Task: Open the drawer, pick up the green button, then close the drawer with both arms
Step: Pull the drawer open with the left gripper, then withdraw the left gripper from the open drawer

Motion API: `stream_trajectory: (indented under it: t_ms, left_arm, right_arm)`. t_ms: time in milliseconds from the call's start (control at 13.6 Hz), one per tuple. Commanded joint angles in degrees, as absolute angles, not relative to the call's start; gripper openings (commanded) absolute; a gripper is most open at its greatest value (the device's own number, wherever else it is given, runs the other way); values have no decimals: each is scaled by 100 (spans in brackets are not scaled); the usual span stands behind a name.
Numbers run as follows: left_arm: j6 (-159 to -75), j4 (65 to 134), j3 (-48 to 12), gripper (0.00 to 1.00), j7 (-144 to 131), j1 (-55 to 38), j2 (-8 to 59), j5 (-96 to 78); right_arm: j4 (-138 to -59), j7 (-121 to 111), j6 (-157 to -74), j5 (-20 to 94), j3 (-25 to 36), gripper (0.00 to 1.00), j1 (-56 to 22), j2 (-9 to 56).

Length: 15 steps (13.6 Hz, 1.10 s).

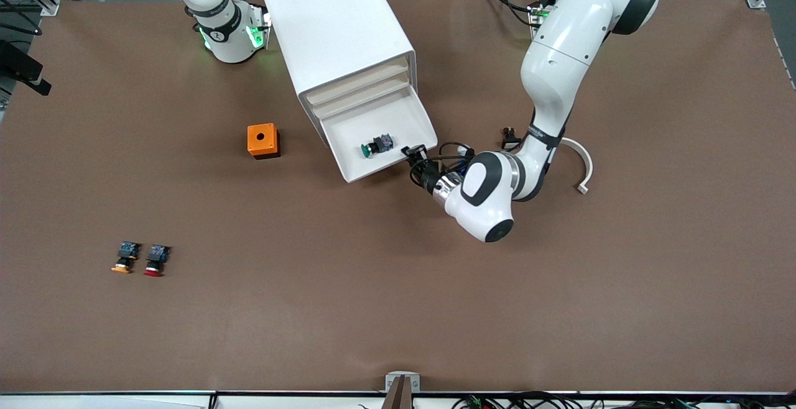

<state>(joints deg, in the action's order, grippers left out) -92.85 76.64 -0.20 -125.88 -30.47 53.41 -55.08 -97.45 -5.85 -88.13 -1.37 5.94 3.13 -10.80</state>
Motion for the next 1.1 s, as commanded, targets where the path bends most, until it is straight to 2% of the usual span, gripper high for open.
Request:
stream_trajectory:
  t_ms: [0,73,147,220,588,882,1029]
  left_arm:
    - [-9510,7506,9,60,-12340,-3041,5362,-5563]
    - [-9510,7506,9,74,-12349,-3041,5353,-5563]
    - [-9510,7506,9,81,-12349,-3041,5344,-5563]
    - [-9510,7506,17,97,-12349,-3032,5344,-5563]
    - [-9449,7444,236,99,-12349,-2901,5037,-5520]
    - [-9308,7444,588,99,-12340,-2620,4571,-5415]
    - [-9273,7444,589,99,-12095,-2505,4334,-4715]
  right_arm:
    - [-9757,-545,-8824,-167,589,100,299,-1204]
    - [-9721,-545,-8816,-167,580,100,299,-1187]
    - [-9703,-554,-8815,-167,580,100,299,-1178]
    - [-9686,-545,-8824,-167,580,100,316,-1160]
    - [-9650,-510,-8833,-228,598,100,360,-678]
    - [-9204,-545,-8903,-272,598,100,369,437]
    - [-9088,-545,-8930,-343,589,100,352,589]
